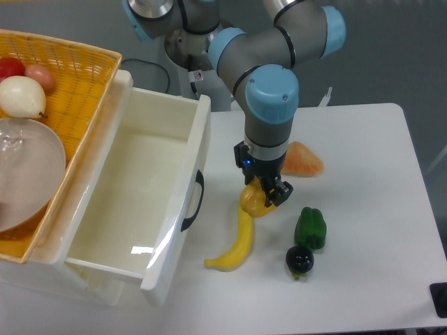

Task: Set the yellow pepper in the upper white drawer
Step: 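Close the gripper around the yellow bell pepper beside the banana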

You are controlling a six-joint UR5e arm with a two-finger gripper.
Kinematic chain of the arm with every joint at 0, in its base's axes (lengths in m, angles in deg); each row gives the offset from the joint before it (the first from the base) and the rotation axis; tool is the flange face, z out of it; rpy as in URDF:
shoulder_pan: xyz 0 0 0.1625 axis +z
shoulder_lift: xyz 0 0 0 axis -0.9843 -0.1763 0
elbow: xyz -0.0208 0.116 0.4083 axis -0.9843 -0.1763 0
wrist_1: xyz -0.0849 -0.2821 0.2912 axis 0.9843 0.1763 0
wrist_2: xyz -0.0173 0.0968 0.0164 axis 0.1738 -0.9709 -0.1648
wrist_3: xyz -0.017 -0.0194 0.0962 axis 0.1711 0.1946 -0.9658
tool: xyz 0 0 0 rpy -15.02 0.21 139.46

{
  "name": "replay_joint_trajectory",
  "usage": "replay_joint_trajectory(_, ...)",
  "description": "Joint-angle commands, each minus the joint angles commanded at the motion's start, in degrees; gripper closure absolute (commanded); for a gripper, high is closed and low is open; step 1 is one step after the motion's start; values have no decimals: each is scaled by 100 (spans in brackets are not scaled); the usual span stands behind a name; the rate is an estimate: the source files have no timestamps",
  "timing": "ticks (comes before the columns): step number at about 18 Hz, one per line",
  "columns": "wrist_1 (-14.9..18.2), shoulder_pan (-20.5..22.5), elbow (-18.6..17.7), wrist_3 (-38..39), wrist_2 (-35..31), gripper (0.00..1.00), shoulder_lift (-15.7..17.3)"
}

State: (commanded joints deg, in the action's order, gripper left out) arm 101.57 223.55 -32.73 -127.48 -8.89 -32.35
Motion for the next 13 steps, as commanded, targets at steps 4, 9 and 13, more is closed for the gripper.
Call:
replay_joint_trajectory(4,0,35,9,9,17,88,9)
replay_joint_trajectory(9,61,79,166,27,9,88,9)
replay_joint_trajectory(13,658,70,606,544,193,88,9)
